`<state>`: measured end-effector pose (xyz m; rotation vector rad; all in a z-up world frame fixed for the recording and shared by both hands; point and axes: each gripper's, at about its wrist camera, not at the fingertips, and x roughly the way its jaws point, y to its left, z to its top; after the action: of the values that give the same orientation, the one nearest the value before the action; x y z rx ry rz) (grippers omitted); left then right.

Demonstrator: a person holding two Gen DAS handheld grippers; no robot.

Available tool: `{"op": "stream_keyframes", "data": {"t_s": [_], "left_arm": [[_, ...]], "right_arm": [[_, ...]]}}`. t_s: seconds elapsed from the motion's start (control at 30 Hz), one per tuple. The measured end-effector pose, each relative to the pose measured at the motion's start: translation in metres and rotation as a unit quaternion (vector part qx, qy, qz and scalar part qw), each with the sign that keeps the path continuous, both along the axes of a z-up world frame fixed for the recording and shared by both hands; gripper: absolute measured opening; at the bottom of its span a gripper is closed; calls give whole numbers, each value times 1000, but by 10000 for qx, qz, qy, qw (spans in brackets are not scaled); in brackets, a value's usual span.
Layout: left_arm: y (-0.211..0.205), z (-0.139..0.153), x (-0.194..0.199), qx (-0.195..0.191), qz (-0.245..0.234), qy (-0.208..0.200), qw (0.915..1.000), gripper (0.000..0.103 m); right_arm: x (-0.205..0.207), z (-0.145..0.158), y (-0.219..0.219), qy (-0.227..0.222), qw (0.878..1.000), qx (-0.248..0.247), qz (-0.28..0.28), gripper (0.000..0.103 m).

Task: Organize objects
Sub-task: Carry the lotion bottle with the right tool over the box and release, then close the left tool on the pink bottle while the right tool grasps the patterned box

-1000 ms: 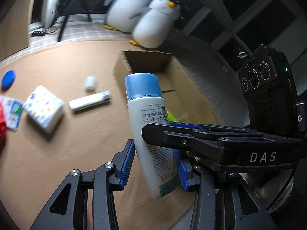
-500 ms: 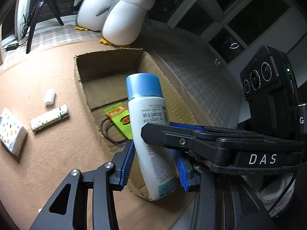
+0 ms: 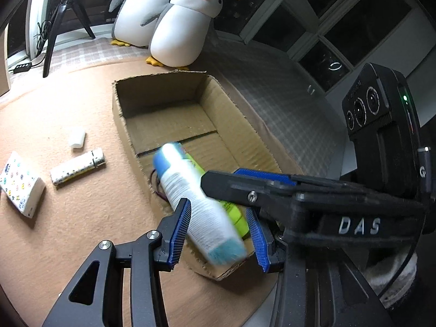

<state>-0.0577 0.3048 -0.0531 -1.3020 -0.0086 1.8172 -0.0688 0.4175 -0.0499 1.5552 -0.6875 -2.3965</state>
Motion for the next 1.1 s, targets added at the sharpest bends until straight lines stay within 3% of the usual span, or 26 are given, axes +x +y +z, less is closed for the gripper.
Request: {"op": "stream_keyframes", "data": {"t_s": [0.33,0.63,0.77,0.87,1.1], "left_arm": [[-49,-7,-8,-99,338,-19,9994,45],[-135,-25,-16,-311,1029,-109,9941,45],[-176,-37,-12,-496,1333,-194,9896,45],[-203,-42,-6,-573,1544,-256,9860,45],[-240,-45,5,-542,1821,-322,9813,45]], "right_arm": [[2,5,-10,137,9999,33,-39,54],[-2,8,-46,435,9985,115,308,56],[-6,14,-70,700,9948,269,682,67],[-17,18,-96,781,9888,515,1161,67],[-60,2,-144,335,9778,843,1887,66]]}}
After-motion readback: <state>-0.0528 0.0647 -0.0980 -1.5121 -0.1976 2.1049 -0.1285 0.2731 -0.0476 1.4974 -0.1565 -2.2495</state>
